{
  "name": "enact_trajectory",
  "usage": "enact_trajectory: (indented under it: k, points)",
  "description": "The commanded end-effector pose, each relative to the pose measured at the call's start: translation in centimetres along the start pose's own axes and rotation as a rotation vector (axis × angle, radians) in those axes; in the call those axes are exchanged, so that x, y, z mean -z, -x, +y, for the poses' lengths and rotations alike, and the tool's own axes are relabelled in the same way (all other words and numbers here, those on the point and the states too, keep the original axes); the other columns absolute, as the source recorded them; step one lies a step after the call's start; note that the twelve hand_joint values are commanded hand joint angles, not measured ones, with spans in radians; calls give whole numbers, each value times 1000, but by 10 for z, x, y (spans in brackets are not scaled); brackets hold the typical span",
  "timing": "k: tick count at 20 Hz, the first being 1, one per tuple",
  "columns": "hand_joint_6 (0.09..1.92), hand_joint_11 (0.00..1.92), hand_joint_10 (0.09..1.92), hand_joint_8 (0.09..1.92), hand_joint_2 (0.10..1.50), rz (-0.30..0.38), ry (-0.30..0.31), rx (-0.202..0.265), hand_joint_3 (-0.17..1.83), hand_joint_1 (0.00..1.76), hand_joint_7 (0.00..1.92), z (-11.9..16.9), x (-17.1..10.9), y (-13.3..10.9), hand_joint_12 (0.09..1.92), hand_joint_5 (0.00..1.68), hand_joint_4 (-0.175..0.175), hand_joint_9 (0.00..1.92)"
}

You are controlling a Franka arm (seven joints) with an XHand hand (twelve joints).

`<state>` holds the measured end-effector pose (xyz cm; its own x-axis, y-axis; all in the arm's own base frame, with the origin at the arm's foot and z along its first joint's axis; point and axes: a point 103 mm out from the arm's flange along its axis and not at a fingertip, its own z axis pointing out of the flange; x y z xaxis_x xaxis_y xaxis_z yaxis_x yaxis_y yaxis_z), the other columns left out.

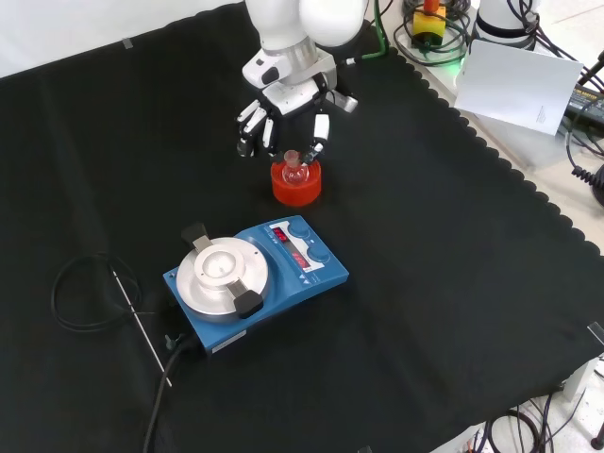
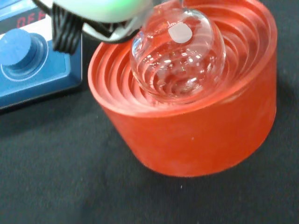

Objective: Pick up the round-bottom flask.

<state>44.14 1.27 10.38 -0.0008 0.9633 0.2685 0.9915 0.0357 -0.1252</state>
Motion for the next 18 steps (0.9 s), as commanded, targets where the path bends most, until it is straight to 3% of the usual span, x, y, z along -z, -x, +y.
enact_trajectory:
  k: [1, 5, 18]
  points:
    - [786, 348, 563, 613, 650, 10, 30, -2, 708, 1110, 417, 1, 21, -5, 1319, 1214, 149, 683]
    - [802, 375, 551, 611, 634, 10, 45, 5, 742, 1115, 436, 3, 51, -13, 1313, 1222, 174, 704]
    - [822, 388, 534, 604, 622, -25, 88, 20, 768, 1116, 434, 34, 140, -59, 1309, 1218, 175, 707]
